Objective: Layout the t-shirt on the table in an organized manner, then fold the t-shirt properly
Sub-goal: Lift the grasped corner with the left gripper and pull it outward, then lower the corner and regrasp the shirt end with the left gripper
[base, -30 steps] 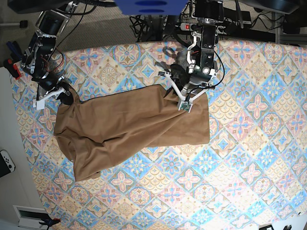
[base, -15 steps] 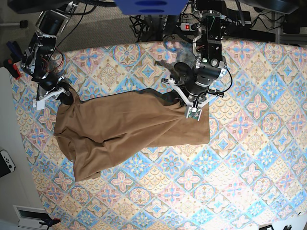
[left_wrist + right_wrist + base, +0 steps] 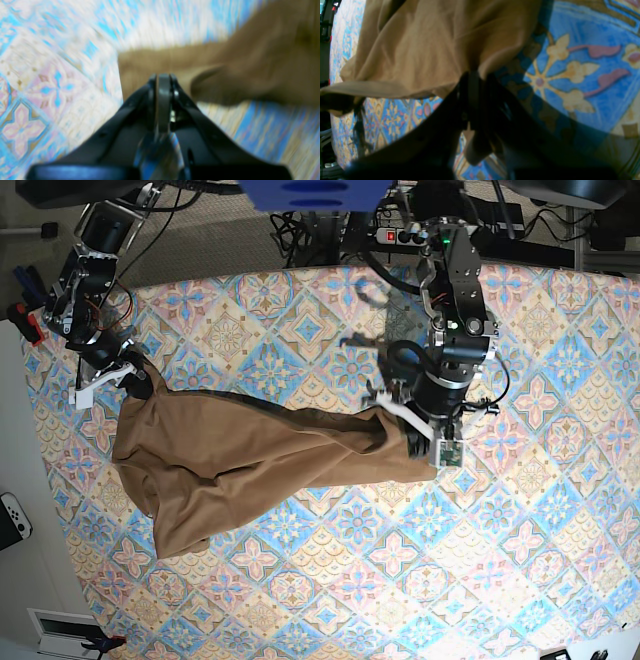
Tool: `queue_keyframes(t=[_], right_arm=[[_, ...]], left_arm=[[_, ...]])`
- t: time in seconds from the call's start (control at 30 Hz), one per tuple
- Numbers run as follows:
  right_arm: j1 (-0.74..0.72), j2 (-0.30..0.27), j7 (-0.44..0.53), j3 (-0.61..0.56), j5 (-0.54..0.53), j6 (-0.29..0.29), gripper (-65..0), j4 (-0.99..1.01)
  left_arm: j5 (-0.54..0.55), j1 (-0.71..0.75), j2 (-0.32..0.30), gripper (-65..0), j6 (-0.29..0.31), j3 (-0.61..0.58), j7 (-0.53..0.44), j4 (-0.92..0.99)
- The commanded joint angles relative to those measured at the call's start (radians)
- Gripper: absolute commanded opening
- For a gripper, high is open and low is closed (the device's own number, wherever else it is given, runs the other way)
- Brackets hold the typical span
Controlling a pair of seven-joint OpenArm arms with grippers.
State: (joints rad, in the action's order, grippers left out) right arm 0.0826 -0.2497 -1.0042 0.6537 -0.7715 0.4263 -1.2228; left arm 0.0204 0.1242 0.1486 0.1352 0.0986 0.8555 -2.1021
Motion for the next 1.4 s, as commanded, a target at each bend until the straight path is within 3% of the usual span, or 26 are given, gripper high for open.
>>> queue_keyframes(t=[0.0, 0.1, 0.2, 0.27, 0.33, 0.5, 0.57, 0.63, 0.7, 0.83, 1.03, 1.37], right_arm=[[0.001, -0.004, -0.049, -0.002, 0.036, -0.008, -65.0, 0.001], [0.001, -0.004, -0.052, -0.002, 0.036, -0.008, -65.0, 0.001], [0.001, -0.004, -0.054, -0.002, 0.036, -0.008, -65.0, 0.001], [0.001, -0.004, -0.054, -0.002, 0.036, -0.008, -65.0, 0.001], [0.001, -0.004, -0.054, -0.002, 0.036, -0.008, -65.0, 0.002], [0.001, -0.004, -0.054, -0.002, 0.036, -0.008, -65.0, 0.002], [0.001, -0.004, -0.054, -0.002, 0.036, -0.008, -65.0, 0.002], [0.001, -0.004, -0.054, -0.004, 0.036, -0.008, -65.0, 0.002], [0.001, -0.004, -0.054, -0.004, 0.036, -0.008, -65.0, 0.002], [0.001, -0.004, -0.054, -0.004, 0.036, -0.008, -65.0, 0.002], [0.001, -0.004, -0.054, -0.002, 0.036, -0.008, -65.0, 0.002], [0.001, -0.004, -0.054, -0.002, 0.036, -0.008, -65.0, 0.002]], left_arm=[[0.04, -0.011, 0.008, -65.0, 0.008, -0.001, -0.031, -0.019], [0.099, -0.025, 0.008, -65.0, 0.01, -0.007, -0.008, -0.015], [0.079, -0.037, 0.006, -65.0, 0.01, -0.007, 0.075, 0.004], [0.026, -0.041, -0.028, -53.0, 0.01, -0.012, 0.118, 0.002], [-0.038, -0.039, -0.106, -46.2, 0.01, -0.069, 0.144, 0.002], [-0.188, -0.048, -0.34, -47.4, 0.011, -0.368, 0.265, -0.001], [-0.216, -0.079, -0.399, -47.4, 0.014, -0.526, 0.324, -0.002], [-0.219, -0.111, -0.436, -47.4, 0.071, -0.67, 0.402, -0.002], [-0.23, -0.133, -0.427, -47.4, 0.143, -0.739, 0.474, -0.002], [-0.23, -0.13, -0.407, -47.6, 0.209, -0.745, 0.515, -0.002], [-0.23, -0.116, -0.435, -47.5, 0.251, -0.751, 0.541, 0.002], [-0.219, -0.122, -0.432, -47.4, 0.252, -0.753, 0.541, 0.165]])
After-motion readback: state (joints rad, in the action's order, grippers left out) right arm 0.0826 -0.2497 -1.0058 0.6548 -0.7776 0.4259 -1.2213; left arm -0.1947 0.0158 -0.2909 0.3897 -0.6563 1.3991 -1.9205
